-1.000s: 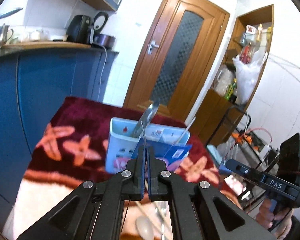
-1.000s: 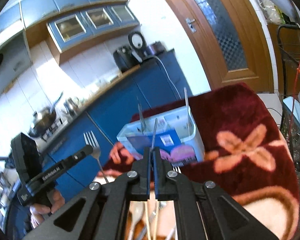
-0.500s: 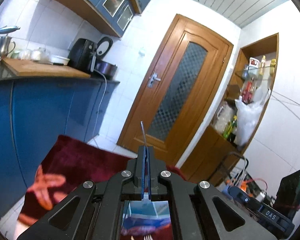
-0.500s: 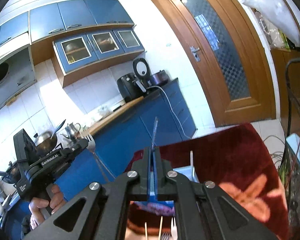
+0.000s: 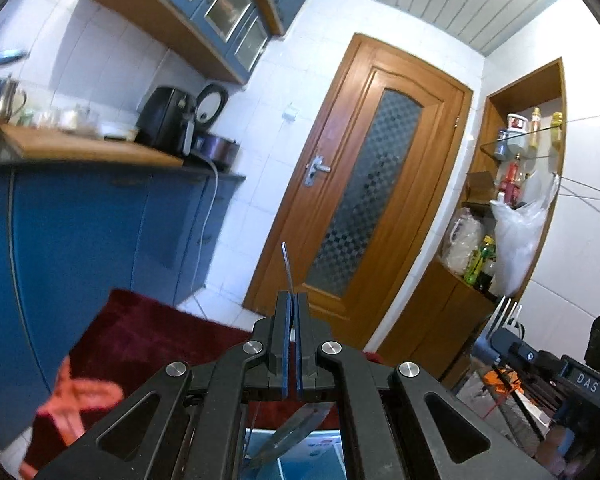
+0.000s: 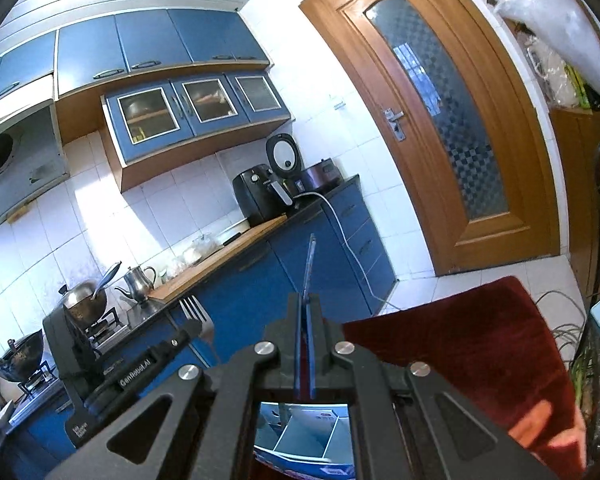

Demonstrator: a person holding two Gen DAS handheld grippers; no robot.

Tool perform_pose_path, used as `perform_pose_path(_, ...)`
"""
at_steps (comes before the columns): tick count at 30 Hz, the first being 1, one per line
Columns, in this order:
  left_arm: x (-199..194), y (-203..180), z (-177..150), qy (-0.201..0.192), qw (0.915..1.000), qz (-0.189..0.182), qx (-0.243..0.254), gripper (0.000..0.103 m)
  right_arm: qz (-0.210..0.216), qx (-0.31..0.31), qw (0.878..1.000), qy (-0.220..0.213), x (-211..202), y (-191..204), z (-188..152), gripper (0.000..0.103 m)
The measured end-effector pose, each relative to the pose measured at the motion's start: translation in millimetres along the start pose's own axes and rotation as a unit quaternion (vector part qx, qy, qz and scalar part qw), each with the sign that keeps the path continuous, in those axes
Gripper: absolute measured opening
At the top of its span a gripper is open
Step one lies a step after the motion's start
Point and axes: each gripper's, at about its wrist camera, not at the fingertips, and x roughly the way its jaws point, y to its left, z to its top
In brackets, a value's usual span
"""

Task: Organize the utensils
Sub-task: 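Lift and carry the fork with the left tool while the right tool carries the knife to the caddy, then drop the fork into the caddy with the left tool while the right tool releases the knife there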

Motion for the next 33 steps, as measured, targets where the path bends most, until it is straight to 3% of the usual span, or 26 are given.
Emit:
perform_pose_path(17,15.1,29.6,-57.4,0.087,0.9961,0.009,-0.011,0.001,-0.029,-0.019,0.994,0.103,35.2,-9.7,-54.7,0.007)
perform_pose_path(27,-8.7,22.7,-55.5,0.102,0.9946,0.015,0.008,0.022,-0.025,-0.019,0.996,0.081,10.9,-2.3,-49.7,0.015)
perform_pose_path(33,-28.5,20.9,-53.1,0.116,0.9930,0.022,0.012,0.023,-0.037,-0.028,0.995,0.090,-11.1,6.6,-52.8,0.015)
